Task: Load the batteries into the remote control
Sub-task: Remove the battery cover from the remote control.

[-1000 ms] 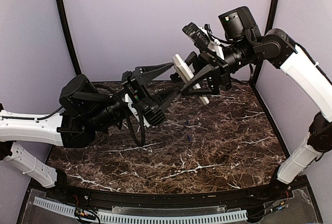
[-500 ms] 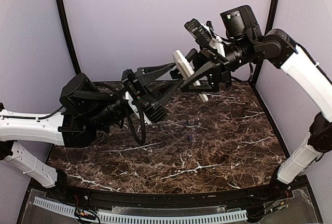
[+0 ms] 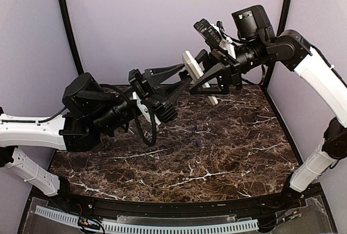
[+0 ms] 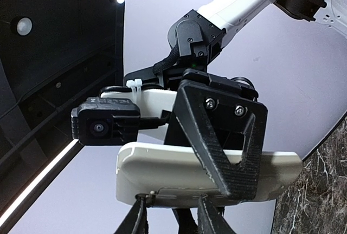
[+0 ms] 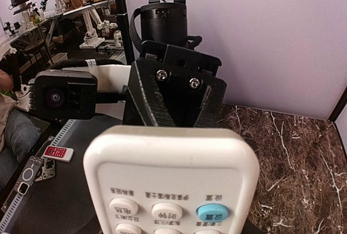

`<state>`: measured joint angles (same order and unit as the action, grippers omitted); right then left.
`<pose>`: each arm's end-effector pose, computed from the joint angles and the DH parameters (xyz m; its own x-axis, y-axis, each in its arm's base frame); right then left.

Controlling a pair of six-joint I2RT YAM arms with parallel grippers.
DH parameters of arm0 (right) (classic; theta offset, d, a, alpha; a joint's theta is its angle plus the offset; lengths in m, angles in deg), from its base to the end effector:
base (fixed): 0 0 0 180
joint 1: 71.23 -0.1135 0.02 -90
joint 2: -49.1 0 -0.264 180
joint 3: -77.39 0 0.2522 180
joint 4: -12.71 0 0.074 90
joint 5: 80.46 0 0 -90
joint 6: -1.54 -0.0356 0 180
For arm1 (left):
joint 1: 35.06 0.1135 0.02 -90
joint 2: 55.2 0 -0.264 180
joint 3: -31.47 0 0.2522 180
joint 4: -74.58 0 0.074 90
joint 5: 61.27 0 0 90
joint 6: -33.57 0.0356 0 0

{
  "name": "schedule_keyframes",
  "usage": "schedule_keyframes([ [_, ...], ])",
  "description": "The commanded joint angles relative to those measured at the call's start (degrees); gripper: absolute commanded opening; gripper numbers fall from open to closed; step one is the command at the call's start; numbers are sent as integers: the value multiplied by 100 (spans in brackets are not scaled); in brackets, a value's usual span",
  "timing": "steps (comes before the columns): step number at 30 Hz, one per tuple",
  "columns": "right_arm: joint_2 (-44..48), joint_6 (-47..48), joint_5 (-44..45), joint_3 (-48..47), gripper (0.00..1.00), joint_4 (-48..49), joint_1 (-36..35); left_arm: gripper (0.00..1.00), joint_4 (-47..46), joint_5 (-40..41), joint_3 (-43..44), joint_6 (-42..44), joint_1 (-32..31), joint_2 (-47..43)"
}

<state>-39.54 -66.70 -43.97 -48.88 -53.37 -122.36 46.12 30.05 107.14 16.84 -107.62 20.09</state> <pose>0.1642 0.2493 0.4861 0.0584 -0.2788 -0.9586 -0.9528 -0.3020 0.0298 0.0910 -0.2871 0.4234 0.9492 0.1729 -0.2628 0.1344 0.5325 0.8357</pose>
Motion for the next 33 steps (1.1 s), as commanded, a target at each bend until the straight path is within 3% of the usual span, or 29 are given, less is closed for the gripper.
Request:
schedule_keyframes([
  [1,-140,21,224,-10,0,-46,-124,30,704,112,238,-79,-31,147],
  [12,-189,135,333,-166,0,-301,-166,30,1860,20,535,-224,-31,188],
  [19,-232,163,377,-236,0,-381,-178,29,2346,158,635,130,-31,284],
  [27,-189,213,404,-248,0,-362,-94,27,2624,379,459,288,-31,244],
  [33,-258,144,477,-117,0,-312,47,26,2325,619,274,120,20,129],
])
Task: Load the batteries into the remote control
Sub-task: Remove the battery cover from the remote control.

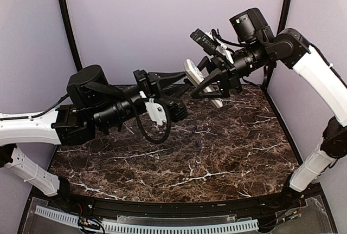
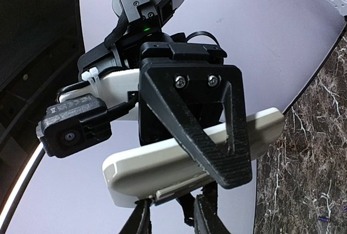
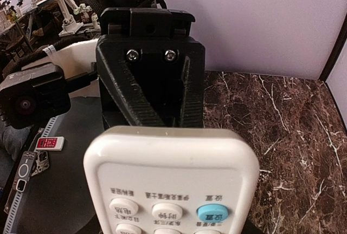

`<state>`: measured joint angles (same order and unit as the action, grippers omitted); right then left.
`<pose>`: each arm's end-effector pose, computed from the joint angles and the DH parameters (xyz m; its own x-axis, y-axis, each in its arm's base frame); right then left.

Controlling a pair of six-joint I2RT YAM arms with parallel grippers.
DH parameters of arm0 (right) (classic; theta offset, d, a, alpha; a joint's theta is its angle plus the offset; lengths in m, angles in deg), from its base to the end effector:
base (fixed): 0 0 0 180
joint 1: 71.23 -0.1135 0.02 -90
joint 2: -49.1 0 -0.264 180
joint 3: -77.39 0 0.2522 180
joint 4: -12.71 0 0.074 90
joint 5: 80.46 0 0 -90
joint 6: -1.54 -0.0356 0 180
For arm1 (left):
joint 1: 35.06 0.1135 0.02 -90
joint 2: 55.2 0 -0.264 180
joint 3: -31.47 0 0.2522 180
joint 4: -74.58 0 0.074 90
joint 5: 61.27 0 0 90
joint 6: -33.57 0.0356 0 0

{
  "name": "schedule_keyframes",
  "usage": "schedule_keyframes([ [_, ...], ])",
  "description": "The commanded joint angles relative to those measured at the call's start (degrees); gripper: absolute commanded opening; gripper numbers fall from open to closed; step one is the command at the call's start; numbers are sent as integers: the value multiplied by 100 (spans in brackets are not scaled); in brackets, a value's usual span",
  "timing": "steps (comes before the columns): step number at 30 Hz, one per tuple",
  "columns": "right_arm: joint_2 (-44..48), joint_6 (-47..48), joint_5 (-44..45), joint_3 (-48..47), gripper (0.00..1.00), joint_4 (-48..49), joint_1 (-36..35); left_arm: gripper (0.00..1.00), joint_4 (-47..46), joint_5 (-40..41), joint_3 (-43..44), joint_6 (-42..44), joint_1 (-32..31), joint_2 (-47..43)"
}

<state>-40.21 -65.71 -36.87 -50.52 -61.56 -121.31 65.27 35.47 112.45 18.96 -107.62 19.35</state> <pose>0.1689 0.2420 0.4774 0.0054 -0.4090 -0.9125 -0.9806 -0.1811 0.0753 0.0956 -0.2902 0.4259 0.9045 0.3270 -0.2736 0.1518 0.3527 0.9233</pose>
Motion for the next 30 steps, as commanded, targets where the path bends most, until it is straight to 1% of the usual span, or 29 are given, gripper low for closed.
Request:
schedule_keyframes([
  [1,-203,32,-220,95,0,548,-40,26,344,83,-289,-120,39,199],
  [7,-384,-104,-11,402,0,744,52,26,-301,32,-549,-412,258,290],
  [14,-496,-344,-122,1190,0,1302,384,24,-1050,-126,-1171,-956,754,580],
  [19,-801,-507,201,1660,0,1688,522,22,-1456,-260,-1451,-1312,1068,966],
  [22,-1023,-671,167,1963,0,1985,668,21,-1522,-260,-1522,-1477,1291,1332],
  [25,-1231,-832,145,2270,0,2368,806,21,-1368,-286,-1539,-1592,1452,1693],
  [30,-1706,-950,430,2538,0,2655,904,25,-1083,-128,-1570,-1725,1577,2001],
])
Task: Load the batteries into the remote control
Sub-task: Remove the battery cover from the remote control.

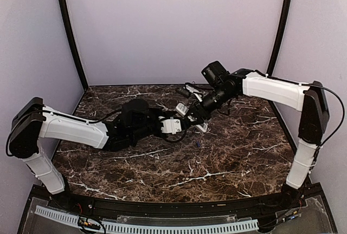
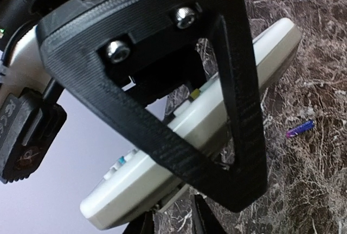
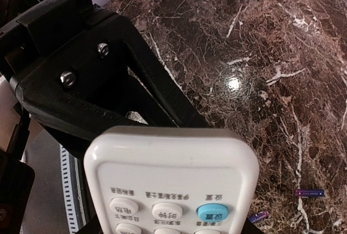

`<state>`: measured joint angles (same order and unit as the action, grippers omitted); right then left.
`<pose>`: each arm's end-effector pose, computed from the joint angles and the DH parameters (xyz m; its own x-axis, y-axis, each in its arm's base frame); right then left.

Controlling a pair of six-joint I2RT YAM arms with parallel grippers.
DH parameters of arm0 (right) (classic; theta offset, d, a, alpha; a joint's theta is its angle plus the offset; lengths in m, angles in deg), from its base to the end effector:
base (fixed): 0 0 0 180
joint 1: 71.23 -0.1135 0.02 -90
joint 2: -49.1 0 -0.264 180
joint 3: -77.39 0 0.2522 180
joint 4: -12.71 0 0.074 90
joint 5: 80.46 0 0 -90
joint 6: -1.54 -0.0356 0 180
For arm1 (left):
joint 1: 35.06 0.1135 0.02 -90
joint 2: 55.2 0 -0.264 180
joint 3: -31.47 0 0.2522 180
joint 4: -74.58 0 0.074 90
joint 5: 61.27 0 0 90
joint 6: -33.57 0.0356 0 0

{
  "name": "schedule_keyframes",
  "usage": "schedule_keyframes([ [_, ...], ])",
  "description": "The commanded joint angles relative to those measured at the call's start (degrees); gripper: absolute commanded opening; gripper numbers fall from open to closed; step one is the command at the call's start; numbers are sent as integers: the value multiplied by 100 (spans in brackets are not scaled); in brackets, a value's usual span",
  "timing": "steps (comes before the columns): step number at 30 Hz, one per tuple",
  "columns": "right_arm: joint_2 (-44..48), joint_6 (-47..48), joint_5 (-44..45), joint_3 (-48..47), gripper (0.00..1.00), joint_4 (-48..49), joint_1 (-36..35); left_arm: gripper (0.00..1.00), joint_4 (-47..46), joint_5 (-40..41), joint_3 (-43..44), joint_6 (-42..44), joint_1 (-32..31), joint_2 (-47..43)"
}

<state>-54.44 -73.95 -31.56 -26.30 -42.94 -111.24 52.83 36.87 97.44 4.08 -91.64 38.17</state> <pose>0.2845 0.2694 0.2877 -0.4183 -0.5976 -0.6841 -0.9033 0.1943 0.3826 0.2070 -0.3045 0.2502 0.6250 0.6174 -0.4777 0.4157 0.2548 0.8731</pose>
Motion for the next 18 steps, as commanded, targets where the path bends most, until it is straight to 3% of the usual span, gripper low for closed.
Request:
schedule_keyframes([
  [1,-394,-142,-34,142,0,822,-95,25,284,-245,-69,-302,-5,133],
  [6,-886,-304,73,268,0,1118,-95,36,939,-151,-87,-614,91,32],
  [18,-1442,-531,337,292,0,1534,-226,45,1958,-180,-484,-1606,404,-799],
])
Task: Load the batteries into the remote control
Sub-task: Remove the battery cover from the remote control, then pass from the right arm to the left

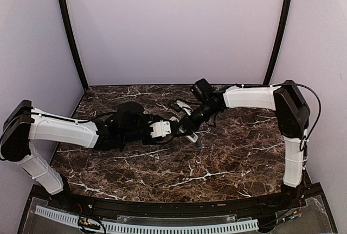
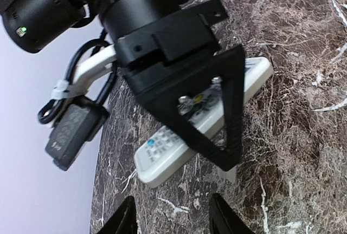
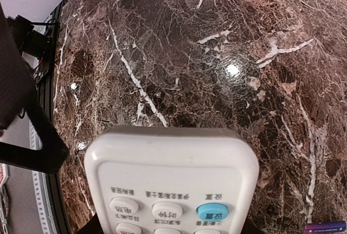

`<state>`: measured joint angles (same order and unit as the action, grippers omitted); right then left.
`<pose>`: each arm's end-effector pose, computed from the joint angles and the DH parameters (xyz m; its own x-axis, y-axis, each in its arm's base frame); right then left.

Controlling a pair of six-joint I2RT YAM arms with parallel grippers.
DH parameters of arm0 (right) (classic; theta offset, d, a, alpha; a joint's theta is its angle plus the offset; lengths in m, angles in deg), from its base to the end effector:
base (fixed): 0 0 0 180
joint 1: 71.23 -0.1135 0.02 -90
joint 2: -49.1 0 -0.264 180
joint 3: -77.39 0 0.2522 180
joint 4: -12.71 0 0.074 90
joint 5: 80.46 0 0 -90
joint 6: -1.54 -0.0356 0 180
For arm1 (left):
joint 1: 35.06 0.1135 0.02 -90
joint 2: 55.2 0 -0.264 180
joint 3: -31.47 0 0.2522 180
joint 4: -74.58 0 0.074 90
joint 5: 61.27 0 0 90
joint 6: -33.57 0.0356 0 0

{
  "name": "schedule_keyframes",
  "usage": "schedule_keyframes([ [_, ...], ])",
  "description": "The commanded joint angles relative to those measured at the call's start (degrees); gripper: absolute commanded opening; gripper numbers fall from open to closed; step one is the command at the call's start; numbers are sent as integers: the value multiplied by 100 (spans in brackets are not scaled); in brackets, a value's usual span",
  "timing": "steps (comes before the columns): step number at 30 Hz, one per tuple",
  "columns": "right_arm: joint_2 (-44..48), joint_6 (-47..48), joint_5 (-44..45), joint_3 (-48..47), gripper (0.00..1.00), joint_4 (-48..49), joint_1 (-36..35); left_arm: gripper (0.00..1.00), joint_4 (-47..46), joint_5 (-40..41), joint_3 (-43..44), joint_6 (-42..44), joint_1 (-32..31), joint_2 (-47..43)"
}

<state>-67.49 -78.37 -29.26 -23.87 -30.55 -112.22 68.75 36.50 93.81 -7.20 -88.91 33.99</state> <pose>0.3133 0.3018 0.1961 -0.5015 -0.6167 -0.6068 -0.8588 0.2702 0.4352 0.2064 -0.2744 0.2244 0.4114 0.7090 -0.5728 0.6341 0.2289 0.7386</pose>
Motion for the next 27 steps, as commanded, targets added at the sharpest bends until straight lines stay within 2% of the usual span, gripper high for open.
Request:
schedule_keyframes([
  [1,-164,-98,137,42,0,317,-146,45,385,-157,-116,-595,167,-405],
  [10,-4,-258,90,-20,0,388,-177,46,718,-151,43,-1268,463,-613],
  [13,259,-311,-149,-8,0,494,-173,50,727,-286,80,-1578,540,-831],
  [21,1630,-159,-938,525,0,1324,-234,70,397,-2175,87,-3516,1172,-2163],
  [27,2453,103,-1317,838,0,1986,-516,79,-67,-3556,259,-4755,1227,-2676],
])
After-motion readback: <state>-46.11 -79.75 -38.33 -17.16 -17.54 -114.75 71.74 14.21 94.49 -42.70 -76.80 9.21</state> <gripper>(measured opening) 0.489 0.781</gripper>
